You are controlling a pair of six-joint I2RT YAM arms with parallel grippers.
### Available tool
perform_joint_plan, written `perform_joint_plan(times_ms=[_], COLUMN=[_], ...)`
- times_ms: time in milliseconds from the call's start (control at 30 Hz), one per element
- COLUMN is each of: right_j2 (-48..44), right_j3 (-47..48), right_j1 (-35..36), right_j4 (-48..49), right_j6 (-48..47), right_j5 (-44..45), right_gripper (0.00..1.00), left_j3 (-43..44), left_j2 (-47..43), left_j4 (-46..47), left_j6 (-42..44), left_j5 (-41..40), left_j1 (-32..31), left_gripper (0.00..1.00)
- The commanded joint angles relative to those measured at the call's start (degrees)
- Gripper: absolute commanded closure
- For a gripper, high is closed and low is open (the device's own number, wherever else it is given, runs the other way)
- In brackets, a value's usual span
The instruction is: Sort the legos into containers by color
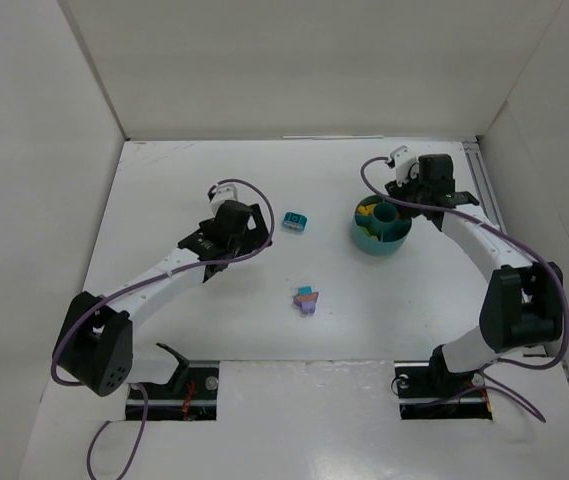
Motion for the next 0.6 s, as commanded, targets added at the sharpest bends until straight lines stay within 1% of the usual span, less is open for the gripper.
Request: perform_joint_plan(times_ms=[0, 33, 133, 167, 267, 300, 367, 400, 567], right_j2=[-2.44, -3.23, -7.27, -8.42, -12.81, -14.91, -17.21, -18.26, -24.94], right_j3=[2.64, 2.12, 0.89, 0.10, -1.22, -2.62, -4.56, -6.40, -11.50], right_j1=[-0.17, -0.17, -0.17, -0.17, -0.17, -0.17, -0.17, 0.35, 0.97], right_j4=[2.30, 1.78, 1.77, 1.17, 0.37, -0.42, -1.04, -1.65, -2.71], right_j6=[0.89, 1.50, 2.03, 2.55, 2.56, 2.56, 2.56, 2.56, 2.04], right_j5=[-0.83, -0.30, 1.71, 1.73, 2.95, 2.96, 2.96, 2.96, 2.96], right_gripper=[0.50, 0.49, 0.41, 0.34, 0.21, 0.19, 0.16, 0.08, 0.08], left_j3=[1.85, 1.85, 1.85, 1.85, 0.71, 0.71, 0.71, 0.71, 2.55], left_j2=[-0.40, -0.40, -0.40, -0.40, 0.21, 0.21, 2.14, 2.84, 6.00], left_j4=[2.03, 2.55, 3.25, 3.78, 6.24, 6.86, 7.57, 7.57, 5.29], left_j6=[2.65, 3.61, 7.12, 8.35, 12.57, 13.28, 13.29, 12.42, 7.49], left_j5=[2.59, 3.11, 4.43, 5.31, 8.47, 9.09, 9.09, 8.49, 4.71], left_j1=[-0.51, -0.51, -3.93, -5.59, -8.50, -10.34, -11.93, -12.46, -14.22], left_gripper=[0.00, 0.00, 0.00, 0.00, 0.00, 0.00, 0.00, 0.00, 0.00])
